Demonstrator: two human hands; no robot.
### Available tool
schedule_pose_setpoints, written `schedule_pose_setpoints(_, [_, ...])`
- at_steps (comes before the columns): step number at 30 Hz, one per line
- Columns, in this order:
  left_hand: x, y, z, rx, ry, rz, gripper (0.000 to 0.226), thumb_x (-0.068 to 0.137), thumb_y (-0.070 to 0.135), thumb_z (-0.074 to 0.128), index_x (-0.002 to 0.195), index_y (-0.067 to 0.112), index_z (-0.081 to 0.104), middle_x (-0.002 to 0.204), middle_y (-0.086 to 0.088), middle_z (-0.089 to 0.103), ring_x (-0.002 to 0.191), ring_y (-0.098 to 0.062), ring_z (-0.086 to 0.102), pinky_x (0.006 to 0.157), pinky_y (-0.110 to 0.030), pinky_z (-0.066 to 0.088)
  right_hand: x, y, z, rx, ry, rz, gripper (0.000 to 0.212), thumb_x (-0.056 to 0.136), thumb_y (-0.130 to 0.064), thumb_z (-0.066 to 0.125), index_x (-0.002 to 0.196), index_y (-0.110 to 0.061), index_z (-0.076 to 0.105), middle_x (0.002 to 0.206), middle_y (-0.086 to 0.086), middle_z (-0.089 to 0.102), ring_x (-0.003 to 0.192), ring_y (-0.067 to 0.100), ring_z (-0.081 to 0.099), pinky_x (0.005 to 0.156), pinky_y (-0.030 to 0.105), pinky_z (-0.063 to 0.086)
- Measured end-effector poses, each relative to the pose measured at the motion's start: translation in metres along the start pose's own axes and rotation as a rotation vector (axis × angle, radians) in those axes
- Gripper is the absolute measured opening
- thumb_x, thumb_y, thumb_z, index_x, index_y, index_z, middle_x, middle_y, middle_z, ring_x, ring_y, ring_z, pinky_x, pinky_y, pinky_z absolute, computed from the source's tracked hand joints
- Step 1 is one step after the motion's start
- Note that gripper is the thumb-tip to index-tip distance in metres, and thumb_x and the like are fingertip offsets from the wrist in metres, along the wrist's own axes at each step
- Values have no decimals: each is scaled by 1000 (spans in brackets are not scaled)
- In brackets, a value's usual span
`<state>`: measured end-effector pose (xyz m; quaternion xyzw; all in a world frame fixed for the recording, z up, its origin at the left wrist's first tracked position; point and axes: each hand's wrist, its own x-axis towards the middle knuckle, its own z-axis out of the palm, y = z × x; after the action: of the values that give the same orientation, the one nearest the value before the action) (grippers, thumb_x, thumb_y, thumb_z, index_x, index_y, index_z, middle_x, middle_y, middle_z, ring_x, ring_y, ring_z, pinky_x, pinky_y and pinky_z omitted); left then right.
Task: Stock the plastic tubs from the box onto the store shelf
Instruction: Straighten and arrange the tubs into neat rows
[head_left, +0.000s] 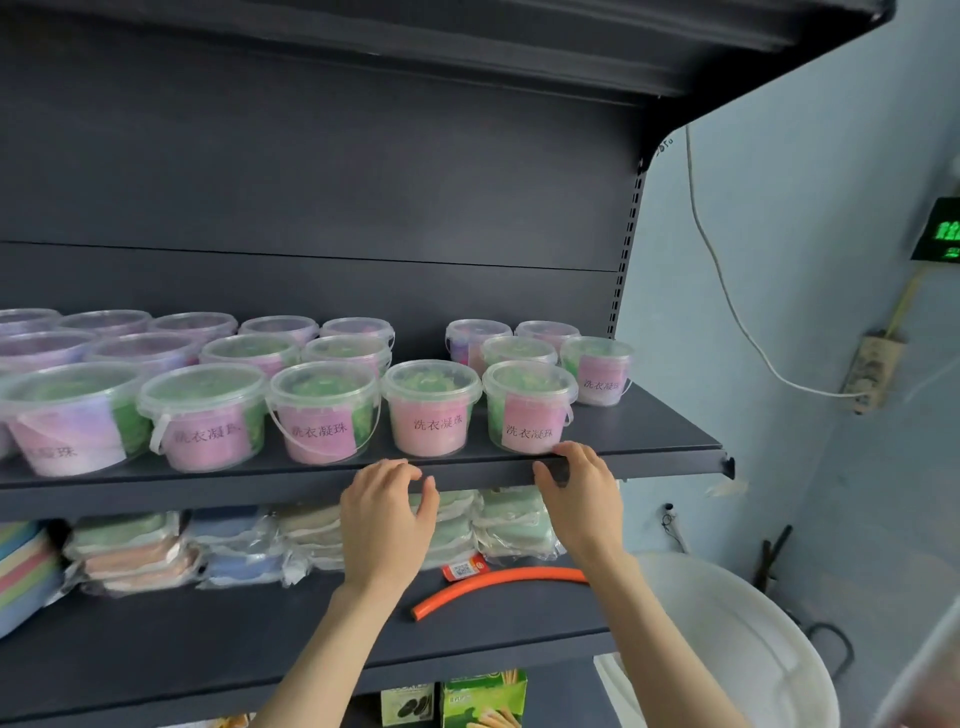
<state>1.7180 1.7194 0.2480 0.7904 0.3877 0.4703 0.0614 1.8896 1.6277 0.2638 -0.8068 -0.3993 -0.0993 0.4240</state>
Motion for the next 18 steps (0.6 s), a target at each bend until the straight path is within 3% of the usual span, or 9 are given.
schedule_pose_setpoints(3, [19,9,-19,-89,34,82,7,79,10,70,73,10,66,65,-1,66,58,-23,61,52,-28,41,8,-16,-15,-24,61,-47,25,92,-27,57,109,-12,67,107,3,67,93,25,62,74,30,45])
schedule_pose_setpoints(7, [54,25,-33,-147,88,196,9,84,16,65,77,11,66,63,1,64,52,-19,58,47,-24,42,33,-39,-39,-9,121,-127,21,92,-26,56,98,-12,70,97,4,70,81,26,65,74,36,51])
schedule_pose_setpoints(10, [89,38,-31,-141,87,269,14,86,20,59,78,11,65,68,-1,65,58,-23,59,51,-31,48,63,-46,-51,-11,122,-156,20,91,-24,55,97,-11,70,97,3,71,83,23,66,74,35,52])
schedule_pose_setpoints(13, [126,47,-12,-93,-41,257,16,88,24,56,82,11,63,80,-2,67,71,-26,62,62,-38,50,97,-43,-54,-37,85,-164,17,90,-19,56,93,-9,70,94,6,70,84,26,64,72,38,53])
schedule_pose_setpoints(18, [180,61,36,-63,-280,199,17,86,30,56,95,17,63,97,2,63,94,-25,59,74,-33,47,153,-18,-42,-90,0,-134,15,87,-16,58,94,-12,70,98,11,69,92,30,62,76,37,52])
